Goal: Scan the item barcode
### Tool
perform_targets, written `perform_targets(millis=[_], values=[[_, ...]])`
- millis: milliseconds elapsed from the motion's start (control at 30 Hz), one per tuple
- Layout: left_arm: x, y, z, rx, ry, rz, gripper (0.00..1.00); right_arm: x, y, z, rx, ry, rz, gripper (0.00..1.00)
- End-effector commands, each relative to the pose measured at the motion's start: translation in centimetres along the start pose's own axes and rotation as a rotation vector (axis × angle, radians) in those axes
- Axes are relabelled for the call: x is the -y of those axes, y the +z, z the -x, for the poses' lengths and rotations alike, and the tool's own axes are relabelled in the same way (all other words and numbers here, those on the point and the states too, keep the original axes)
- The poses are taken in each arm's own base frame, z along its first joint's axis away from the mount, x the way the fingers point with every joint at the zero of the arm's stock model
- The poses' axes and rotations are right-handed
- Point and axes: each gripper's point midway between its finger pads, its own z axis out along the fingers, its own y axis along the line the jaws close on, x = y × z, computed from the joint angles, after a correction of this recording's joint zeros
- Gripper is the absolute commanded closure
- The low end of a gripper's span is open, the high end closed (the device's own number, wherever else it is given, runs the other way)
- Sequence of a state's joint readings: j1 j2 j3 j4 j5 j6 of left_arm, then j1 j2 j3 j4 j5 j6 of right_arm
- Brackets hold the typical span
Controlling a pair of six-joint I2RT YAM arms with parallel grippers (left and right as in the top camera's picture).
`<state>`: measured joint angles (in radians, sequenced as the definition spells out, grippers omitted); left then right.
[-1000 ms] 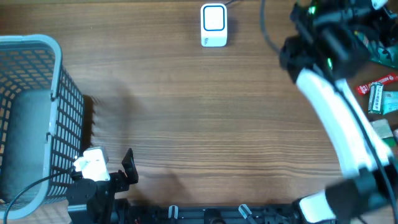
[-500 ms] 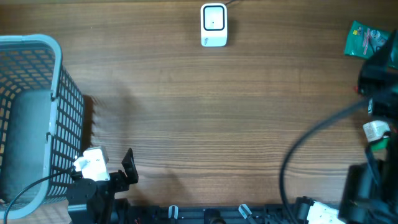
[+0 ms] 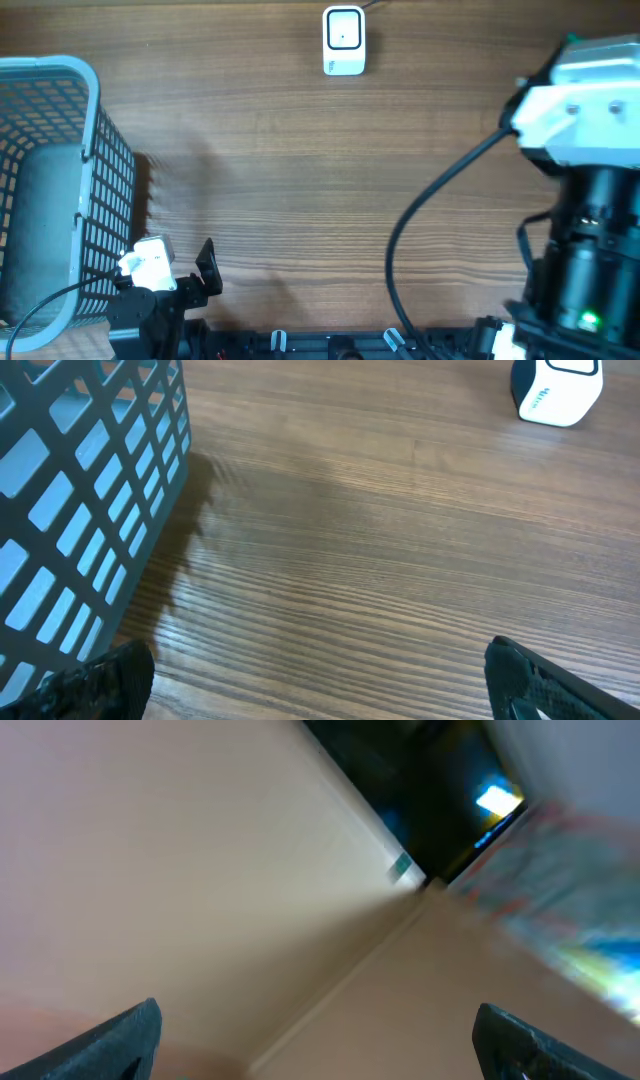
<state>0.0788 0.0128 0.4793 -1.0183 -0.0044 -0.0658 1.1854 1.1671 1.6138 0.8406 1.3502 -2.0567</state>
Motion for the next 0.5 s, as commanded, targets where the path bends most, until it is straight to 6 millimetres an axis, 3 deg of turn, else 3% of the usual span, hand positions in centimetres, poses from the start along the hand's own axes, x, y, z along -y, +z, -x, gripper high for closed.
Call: perform_targets(millis=[0, 33, 67, 100, 167, 200, 233, 267, 333, 400, 467], values=[[0.1, 0.1, 0.0, 0.004, -0.003, -0.007, 0.0, -0.2, 1.6, 6.0, 0.341, 0.162, -0.109, 0.0], [0.1, 0.1, 0.0, 0.004, -0.003, -0.007, 0.0, -4.0, 2.5, 7.6, 0.488, 0.086, 0.026, 0.0], [0.1, 0.1, 0.0, 0.004, -0.003, -0.007, 0.0, -8.2, 2.6, 7.9, 0.618, -0.061, 0.189, 0.0], [0.1, 0.1, 0.0, 0.004, -0.003, -0.007, 0.0, -12.4, 2.6, 6.8, 0.731, -0.223, 0.362, 0.0], [0.1, 0.1, 0.0, 0.004, -0.003, -0.007, 0.0, -15.2, 3.0, 4.9, 0.79, -0.285, 0.519, 0.0], [0.1, 0.1, 0.0, 0.004, -0.003, -0.007, 0.0, -16.8, 3.6, 2.5, 0.736, -0.286, 0.63, 0.0], [0.1, 0.1, 0.0, 0.004, -0.003, -0.007, 0.0, -18.0, 4.1, -0.1, 0.631, -0.279, 0.712, 0.0], [0.1, 0.1, 0.0, 0.004, -0.003, -0.007, 0.0, -19.5, 4.1, -4.1, 0.492, -0.302, 0.826, 0.0], [0.1, 0.1, 0.0, 0.004, -0.003, -0.007, 0.0, -20.7, 3.0, -9.0, 0.316, -0.307, 0.968, 0.0], [0.1, 0.1, 0.0, 0.004, -0.004, -0.007, 0.0, -20.6, 1.9, -12.1, 0.199, -0.253, 1.003, 0.0], [0.1, 0.1, 0.0, 0.004, -0.003, -0.007, 0.0, -19.6, 1.2, -12.7, 0.215, -0.187, 0.923, 0.0]])
